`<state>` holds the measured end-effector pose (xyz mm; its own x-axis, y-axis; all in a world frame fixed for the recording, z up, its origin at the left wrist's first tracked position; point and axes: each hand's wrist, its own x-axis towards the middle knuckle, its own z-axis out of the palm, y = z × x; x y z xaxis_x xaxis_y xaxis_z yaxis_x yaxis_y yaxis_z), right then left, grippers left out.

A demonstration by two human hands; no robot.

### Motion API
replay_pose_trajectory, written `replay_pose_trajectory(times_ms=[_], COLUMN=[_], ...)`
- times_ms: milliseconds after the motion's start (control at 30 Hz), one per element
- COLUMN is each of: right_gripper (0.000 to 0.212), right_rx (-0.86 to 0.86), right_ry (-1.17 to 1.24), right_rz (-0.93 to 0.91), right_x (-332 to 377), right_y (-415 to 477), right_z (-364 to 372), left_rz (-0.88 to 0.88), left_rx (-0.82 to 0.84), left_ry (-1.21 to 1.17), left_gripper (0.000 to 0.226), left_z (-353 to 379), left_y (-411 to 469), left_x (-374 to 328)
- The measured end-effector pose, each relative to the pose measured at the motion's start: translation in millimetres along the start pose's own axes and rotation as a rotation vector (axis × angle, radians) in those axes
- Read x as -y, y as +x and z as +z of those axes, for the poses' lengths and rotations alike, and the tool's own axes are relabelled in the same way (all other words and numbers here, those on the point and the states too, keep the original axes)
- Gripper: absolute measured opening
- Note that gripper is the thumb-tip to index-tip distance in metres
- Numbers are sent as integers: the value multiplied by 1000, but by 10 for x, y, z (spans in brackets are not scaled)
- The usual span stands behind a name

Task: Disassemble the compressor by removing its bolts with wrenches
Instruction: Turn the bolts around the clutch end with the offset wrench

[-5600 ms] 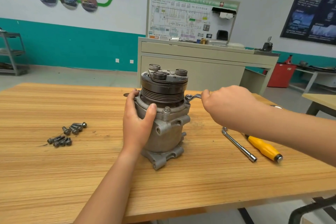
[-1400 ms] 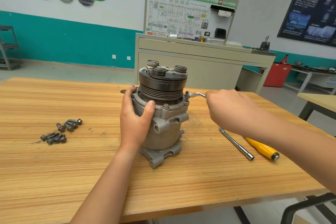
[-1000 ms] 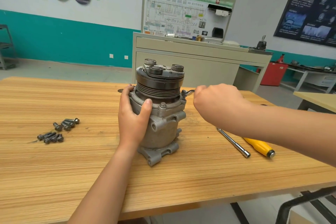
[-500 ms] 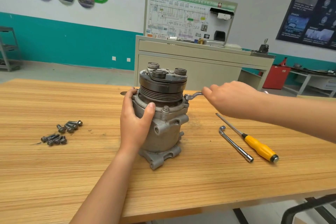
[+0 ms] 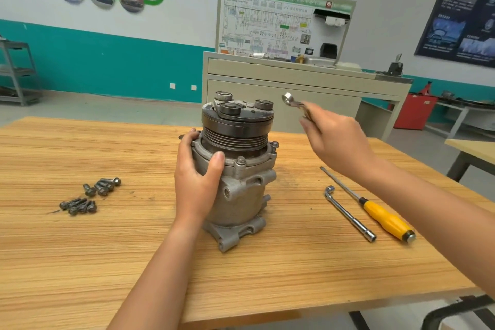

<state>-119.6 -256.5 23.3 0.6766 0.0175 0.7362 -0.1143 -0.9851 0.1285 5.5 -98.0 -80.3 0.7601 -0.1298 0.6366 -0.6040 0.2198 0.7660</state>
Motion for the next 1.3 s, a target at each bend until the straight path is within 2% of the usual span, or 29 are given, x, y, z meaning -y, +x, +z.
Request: replay_pose_trajectory(times_ms=[200,333,400,533,600,700,800,867,933,1033,1100,1200,1300], right_gripper=[20,23,28,41,43,46,34,35,35,29,27,27,25], right_rx=[374,526,586,661,685,632,656,645,475,54,-21,-53,-59], right_ry=[-355,-507,-585,-766,-796,-770,-663,-612,-508,-290,-152,59,179], right_rz=[92,65,-3,-253,-298,-282,-228,-232,-350,-403,-372,-209,145], right_x=[270,384,448,458,390,232,6,-131,-259,-295,-149,-60,-205], right_y=[-211,-140,-94,14,36,16,39,101,148,211,262,208,-51], right_z=[-256,-223,-242,-281,-246,-164,-100,-63,37,323,490,605,492], left_rz=[-5,7,4,-11,-15,-23,-27,-27,-14,-1,-1,-11,-103], left_rx=[4,11,15,19,22,33,31,24,1,-40,-38,-6,-4], left_ry=[-4,8,12,14,24,28,34,36,59,92,103,101,55], left_gripper=[58,56,56,55,55,55,48,45,50,54,52,54,60], left_z=[-11,-15,-16,-21,-33,-46,-53,-47,-23,23,24,-29,-81], left_y=[3,1,-1,-2,4,6,12,17,15,11,7,6,-18], left_x=[1,-10,-13,-15,-15,-18,-31,-28,-7,17,18,-3,-74])
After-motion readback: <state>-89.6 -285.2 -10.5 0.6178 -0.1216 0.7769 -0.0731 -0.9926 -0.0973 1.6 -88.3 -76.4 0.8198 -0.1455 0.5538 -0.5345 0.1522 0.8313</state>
